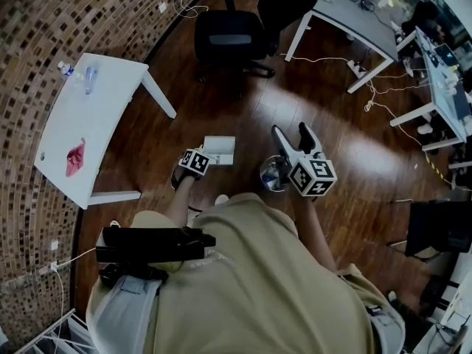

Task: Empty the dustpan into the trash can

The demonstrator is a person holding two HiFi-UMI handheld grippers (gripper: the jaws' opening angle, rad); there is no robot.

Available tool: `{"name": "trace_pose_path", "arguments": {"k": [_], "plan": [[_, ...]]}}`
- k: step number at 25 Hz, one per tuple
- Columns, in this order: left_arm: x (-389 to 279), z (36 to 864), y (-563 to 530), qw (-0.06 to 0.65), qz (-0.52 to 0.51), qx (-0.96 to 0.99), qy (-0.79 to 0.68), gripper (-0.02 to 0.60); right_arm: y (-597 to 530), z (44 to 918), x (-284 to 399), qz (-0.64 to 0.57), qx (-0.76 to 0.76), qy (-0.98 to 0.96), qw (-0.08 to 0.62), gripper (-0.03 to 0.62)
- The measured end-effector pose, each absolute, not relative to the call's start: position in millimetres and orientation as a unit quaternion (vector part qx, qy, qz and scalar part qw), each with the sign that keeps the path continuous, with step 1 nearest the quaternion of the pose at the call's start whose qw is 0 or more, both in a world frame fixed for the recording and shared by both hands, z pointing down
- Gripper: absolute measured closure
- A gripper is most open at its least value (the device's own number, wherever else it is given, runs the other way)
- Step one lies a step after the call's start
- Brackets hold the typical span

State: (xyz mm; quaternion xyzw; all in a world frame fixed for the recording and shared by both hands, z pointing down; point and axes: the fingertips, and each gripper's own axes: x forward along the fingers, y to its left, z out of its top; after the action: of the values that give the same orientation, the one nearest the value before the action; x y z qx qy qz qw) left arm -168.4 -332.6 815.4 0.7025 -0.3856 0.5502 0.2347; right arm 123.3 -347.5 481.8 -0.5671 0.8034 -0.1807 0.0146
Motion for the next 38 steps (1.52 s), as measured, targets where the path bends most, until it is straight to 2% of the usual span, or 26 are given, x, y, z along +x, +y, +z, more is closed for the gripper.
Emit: {"name": "trace_pose_path", "arguments": {"k": [1, 6, 8, 10, 12, 16, 21, 26, 29, 31, 34, 38], "plan": [[-169.0, 816.7, -329.9, 0.235, 0.549, 0.704, -0.384, 0.580, -347.2, 483.5, 122.2, -0.182, -0.565, 0.805, 0.015, 0.204], [-158.4, 824.0, -308.7, 0.270, 0.536, 0.717, -0.353, 0.482, -342.4, 487.9, 109.3, -0.186, -0.548, 0.816, 0.014, 0.206], [-149.8, 822.9, -300.8, 0.295, 0.516, 0.725, -0.347, 0.397, -340.9, 487.6, 104.7, -0.185, -0.541, 0.820, 0.013, 0.206], [-141.1, 819.5, -291.3, 0.317, 0.492, 0.735, -0.343, 0.350, -337.2, 491.0, 101.6, -0.187, -0.537, 0.822, 0.010, 0.206], [-129.9, 814.1, -276.0, 0.350, 0.470, 0.741, -0.329, 0.277, -333.5, 495.1, 100.8, -0.192, -0.536, 0.822, 0.006, 0.206], [-149.7, 781.9, -294.9, 0.284, 0.464, 0.744, -0.388, 0.260, -328.1, 499.4, 102.8, -0.200, -0.537, 0.820, 0.003, 0.207], [-153.1, 731.0, -282.6, 0.281, 0.404, 0.768, -0.411, 0.230, -316.6, 506.9, 93.6, -0.205, -0.529, 0.823, 0.001, 0.207], [-166.0, 652.0, -283.3, 0.232, 0.338, 0.795, -0.448, 0.230, -306.0, 508.7, 79.0, -0.207, -0.520, 0.828, 0.000, 0.207], [-164.0, 600.3, -291.6, 0.184, 0.275, 0.822, -0.463, 0.232, -300.7, 499.7, 79.7, -0.188, -0.536, 0.823, 0.009, 0.216], [-159.7, 566.4, -293.9, 0.139, 0.236, 0.842, -0.464, 0.233, -297.3, 481.3, 82.2, -0.143, -0.556, 0.818, 0.025, 0.260], [-149.3, 525.6, -287.0, 0.082, 0.181, 0.866, -0.459, 0.257, -288.0, 456.5, 82.5, -0.084, -0.573, 0.814, 0.038, 0.264], [-132.5, 481.0, -279.0, 0.026, 0.113, 0.893, -0.436, 0.267, -273.9, 455.0, 69.0, -0.082, -0.578, 0.811, 0.034, 0.264]]}}
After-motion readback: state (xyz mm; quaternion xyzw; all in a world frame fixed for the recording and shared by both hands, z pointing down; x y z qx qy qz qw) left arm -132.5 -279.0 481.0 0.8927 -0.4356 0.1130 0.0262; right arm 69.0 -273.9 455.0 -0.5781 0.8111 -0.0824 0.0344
